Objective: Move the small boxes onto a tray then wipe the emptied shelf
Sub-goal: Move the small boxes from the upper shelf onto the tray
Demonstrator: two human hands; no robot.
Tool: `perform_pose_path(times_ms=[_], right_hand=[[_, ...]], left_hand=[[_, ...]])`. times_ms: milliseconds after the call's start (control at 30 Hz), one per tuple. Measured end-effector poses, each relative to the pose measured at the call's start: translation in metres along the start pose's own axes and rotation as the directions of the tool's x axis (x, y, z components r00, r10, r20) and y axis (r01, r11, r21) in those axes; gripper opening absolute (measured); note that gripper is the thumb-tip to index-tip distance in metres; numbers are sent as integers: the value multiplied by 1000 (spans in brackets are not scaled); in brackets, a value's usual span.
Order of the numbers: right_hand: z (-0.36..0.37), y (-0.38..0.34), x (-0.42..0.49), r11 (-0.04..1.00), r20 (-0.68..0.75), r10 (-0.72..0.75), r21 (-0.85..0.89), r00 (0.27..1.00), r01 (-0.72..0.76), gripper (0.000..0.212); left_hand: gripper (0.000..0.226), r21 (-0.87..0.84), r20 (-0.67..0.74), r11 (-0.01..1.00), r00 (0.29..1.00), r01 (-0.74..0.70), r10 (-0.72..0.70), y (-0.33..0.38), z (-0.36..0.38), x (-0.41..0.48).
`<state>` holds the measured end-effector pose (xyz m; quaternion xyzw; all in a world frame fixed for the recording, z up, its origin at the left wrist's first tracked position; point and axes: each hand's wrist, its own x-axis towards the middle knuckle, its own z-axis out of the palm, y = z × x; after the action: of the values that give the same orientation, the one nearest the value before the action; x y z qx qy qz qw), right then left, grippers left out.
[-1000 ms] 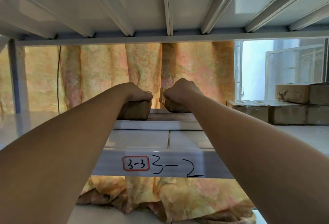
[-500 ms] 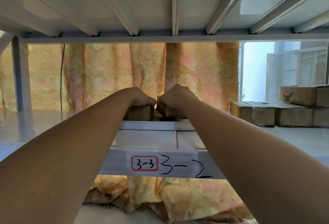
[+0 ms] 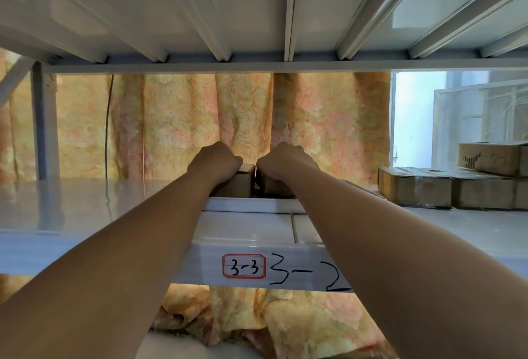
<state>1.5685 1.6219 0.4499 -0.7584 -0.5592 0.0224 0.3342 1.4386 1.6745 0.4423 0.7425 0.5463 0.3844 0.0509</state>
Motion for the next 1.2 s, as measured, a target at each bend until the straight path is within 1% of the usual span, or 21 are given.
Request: perform_pose_path(times_ms=[133, 300, 433, 467, 567, 600, 667, 733, 800, 867, 1000, 1100, 1200], right_hand=[[1, -4, 1, 1000, -1, 5, -17, 1000, -5, 57], [10, -2, 2, 1000, 12, -24, 2, 1000, 24, 47], [13, -1, 7, 998, 6, -39, -58, 999, 39, 46], [12, 0, 9, 997, 10, -40, -61, 999, 41, 42], [9, 5, 14, 995, 27, -69, -70, 997, 71, 23], [8, 7, 16, 994, 30, -81, -74, 996, 83, 20], [6, 12, 19, 991, 58, -111, -74, 992, 116, 23], [5, 17, 20, 982, 111, -173, -58, 979, 180, 29], [4, 22, 20, 971, 129, -227, -48, 965, 235, 31], [5, 24, 21, 972, 111, -227, -40, 968, 233, 32], [4, 24, 26, 983, 67, -182, -19, 981, 184, 29], [3, 26, 28, 981, 52, -190, -23, 980, 191, 32], [3, 26, 28, 976, 59, -214, -37, 975, 216, 32]], left_hand=[[27, -41, -29, 999, 999, -28, 26, -4, 1, -5], [31, -79, -34, 995, 998, -58, 56, -7, -2, -11], [29, -100, -24, 993, 998, -63, 61, -8, -3, -12], [27, -101, -20, 993, 998, -63, 61, -8, -3, -12], [20, -110, -5, 992, 998, -58, 58, -9, -3, -12], [19, -112, -3, 992, 998, -59, 59, -9, -3, -12], [20, -110, -3, 992, 998, -63, 63, -10, -4, -11], [24, -102, -7, 993, 998, -62, 62, -11, -4, -11], [27, -95, -11, 993, 998, -64, 63, -11, -4, -11], [33, -67, -10, 995, 998, -68, 67, -11, -3, -11], [47, 23, -19, 996, 996, -91, 91, -10, 2, -8], [49, 40, -24, 993, 993, -112, 113, -12, 4, -6], [44, 50, -33, 993, 994, -107, 108, -13, 5, -5]])
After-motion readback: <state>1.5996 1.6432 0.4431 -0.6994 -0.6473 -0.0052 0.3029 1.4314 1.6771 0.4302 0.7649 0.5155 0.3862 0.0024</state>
